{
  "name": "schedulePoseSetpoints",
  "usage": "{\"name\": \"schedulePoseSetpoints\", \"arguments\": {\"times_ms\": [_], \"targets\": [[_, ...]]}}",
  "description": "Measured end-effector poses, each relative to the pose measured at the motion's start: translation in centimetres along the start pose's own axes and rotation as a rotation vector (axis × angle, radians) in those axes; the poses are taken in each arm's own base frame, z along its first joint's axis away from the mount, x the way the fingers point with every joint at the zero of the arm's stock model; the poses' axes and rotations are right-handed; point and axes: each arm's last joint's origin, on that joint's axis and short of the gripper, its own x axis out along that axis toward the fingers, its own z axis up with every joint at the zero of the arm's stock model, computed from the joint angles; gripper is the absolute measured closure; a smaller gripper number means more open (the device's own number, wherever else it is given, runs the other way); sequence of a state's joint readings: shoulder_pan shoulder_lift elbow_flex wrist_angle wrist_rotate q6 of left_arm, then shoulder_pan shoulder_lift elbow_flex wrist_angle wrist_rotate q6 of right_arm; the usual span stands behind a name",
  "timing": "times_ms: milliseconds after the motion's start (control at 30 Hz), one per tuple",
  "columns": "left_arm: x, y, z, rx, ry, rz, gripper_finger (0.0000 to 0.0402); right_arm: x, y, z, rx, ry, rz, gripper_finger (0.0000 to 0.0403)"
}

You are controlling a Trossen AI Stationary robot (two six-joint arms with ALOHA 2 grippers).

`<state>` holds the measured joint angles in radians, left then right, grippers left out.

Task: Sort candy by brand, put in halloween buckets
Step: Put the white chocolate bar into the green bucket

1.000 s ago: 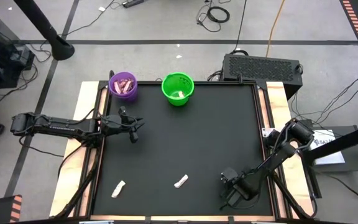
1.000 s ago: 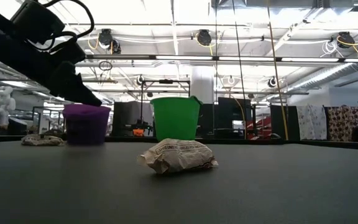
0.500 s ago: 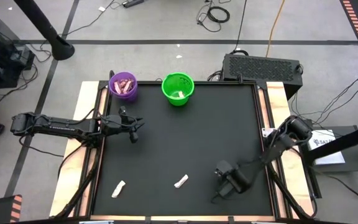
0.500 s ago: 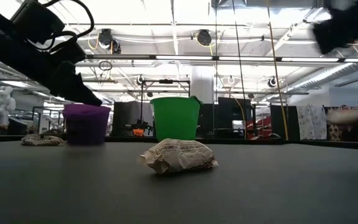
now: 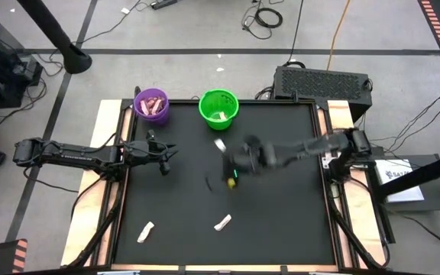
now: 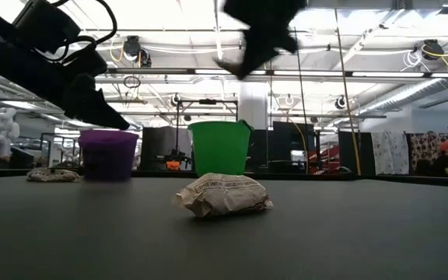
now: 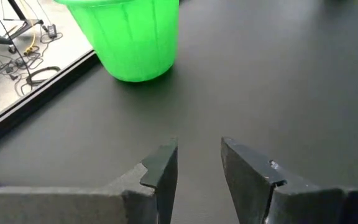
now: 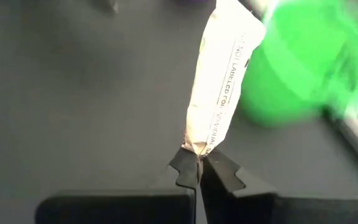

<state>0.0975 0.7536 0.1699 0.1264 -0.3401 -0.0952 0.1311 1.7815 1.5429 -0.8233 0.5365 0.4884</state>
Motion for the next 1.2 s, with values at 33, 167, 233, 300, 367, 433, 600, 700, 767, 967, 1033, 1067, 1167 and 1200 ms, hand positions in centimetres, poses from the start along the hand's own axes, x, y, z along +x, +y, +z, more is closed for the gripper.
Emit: {"name": "schedulePoseSetpoints", "arguments": {"times_ms": [33,167,233,300,367,433,600,700,767,967,1033,1067,1167,1200], "targets": [[0.0,0.0,0.0,0.0,0.0,0.0,0.027,0.5,-1.0,1.4,0.005,-0.053,0.005,0.0402],[0.0,0.0,0.0,0.0,0.0,0.0,0.027,2.9,-5.7,5.5,0.062,-0.231,-0.029,0.0401],[0.0,0.0,0.0,0.0,0.0,0.0,0.027,4.1,-8.2,6.8,0.127,-0.285,-0.071,0.0401],[0.0,0.0,0.0,-0.001,0.001,0.0,0.027,5.2,-10.5,7.5,0.19,-0.304,-0.098,0.0401],[0.0,0.0,0.0,0.001,0.004,0.0,0.027,6.4,-12.4,7.9,0.236,-0.299,-0.069,0.04],[0.0,0.0,0.0,0.001,0.005,0.0,0.027,7.5,-13.7,8.0,0.263,-0.289,-0.01,0.0397],[0.0,0.0,0.0,0.001,0.005,0.001,0.027,10.2,-15.2,7.7,0.322,-0.243,0.031,0.0378],[0.0,0.0,0.0,0.0,0.004,0.001,0.027,11.2,-15.6,7.4,0.34,-0.218,0.018,0.0361],[0.0,0.0,0.0,0.0,0.004,0.0,0.027,11.5,-15.5,7.3,0.339,-0.212,0.019,0.0346],[0.0,0.0,-0.2,0.034,0.023,0.002,0.027,11.2,-15.5,7.4,0.338,-0.219,0.029,0.0285],[-0.2,0.1,-0.3,0.051,0.072,0.008,0.027,10.8,-14.9,7.7,0.321,-0.231,0.1,0.0266],[-0.3,0.1,-0.1,0.058,0.091,0.017,0.027,10.6,-14.3,7.9,0.302,-0.247,0.156,0.0259],[-0.7,0.4,0.4,0.058,0.128,0.067,0.027,9.6,-11.3,8.1,0.2,-0.274,0.343,0.0242],[-0.8,0.5,0.3,0.054,0.138,0.083,0.027,9.3,-10.0,8.0,0.161,-0.284,0.38,0.0238]]}}
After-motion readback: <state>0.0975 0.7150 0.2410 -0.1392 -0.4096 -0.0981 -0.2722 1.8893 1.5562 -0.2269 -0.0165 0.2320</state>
